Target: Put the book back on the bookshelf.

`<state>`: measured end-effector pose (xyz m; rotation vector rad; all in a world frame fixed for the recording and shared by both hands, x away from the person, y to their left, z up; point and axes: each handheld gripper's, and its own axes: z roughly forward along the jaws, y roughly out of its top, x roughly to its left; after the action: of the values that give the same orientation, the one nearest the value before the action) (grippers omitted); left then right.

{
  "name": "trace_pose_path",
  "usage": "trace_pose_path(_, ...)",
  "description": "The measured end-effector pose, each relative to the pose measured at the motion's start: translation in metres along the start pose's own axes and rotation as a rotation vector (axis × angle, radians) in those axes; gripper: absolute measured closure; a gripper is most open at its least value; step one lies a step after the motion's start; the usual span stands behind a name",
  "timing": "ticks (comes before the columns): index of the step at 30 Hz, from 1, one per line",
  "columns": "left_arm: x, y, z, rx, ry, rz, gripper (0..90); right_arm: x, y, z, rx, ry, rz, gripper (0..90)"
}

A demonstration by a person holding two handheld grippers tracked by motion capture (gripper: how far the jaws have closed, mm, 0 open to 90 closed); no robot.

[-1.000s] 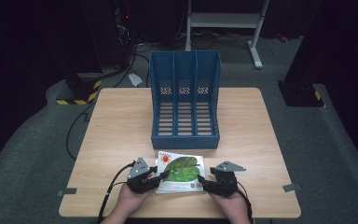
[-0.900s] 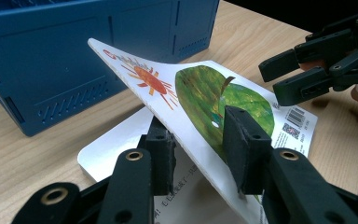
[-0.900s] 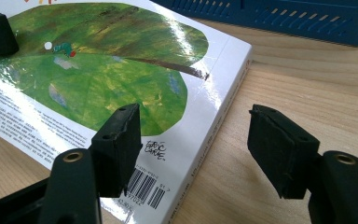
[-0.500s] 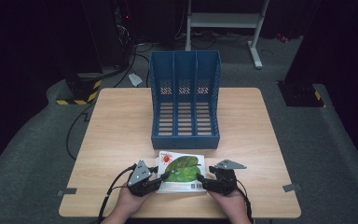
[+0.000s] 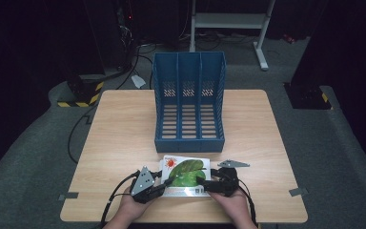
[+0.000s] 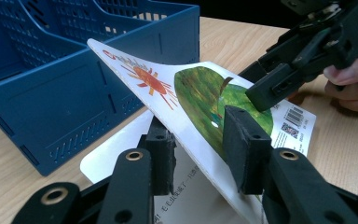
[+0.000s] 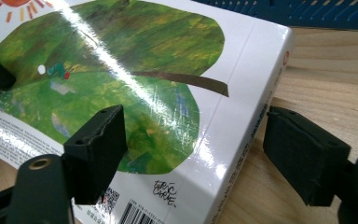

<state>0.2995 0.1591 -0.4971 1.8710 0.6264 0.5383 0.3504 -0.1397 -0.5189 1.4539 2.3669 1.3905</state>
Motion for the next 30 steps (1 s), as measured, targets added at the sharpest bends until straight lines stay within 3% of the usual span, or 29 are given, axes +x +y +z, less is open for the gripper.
trace_pose_path(7, -0.001, -0.001, -0.001, -0.008, 0.0, 0.025, 64.5, -0.006, 0.001, 0.004, 0.016, 0.052, 0.054, 17.4)
trace_pose_path(13, -0.001, -0.001, -0.001, -0.003, 0.0, 0.022, 64.5, -0.003, 0.0, 0.006, 0.023, 0.078, 0.051, 21.0)
trace_pose_path(16, 0.001, -0.001, -0.002, 0.006, -0.016, -0.023, 65.0, -0.004, 0.0, 0.0, -0.002, 0.074, 0.058, 28.4)
trace_pose_path(23, 0.0, -0.004, -0.005, 0.034, -0.016, -0.103, 66.0, 0.001, -0.001, -0.008, -0.054, 0.046, -0.005, 36.0)
trace_pose_path(30, 0.003, -0.006, -0.004, 0.054, 0.004, -0.124, 64.0, 0.004, 0.0, -0.016, -0.109, 0.021, -0.034, 44.1)
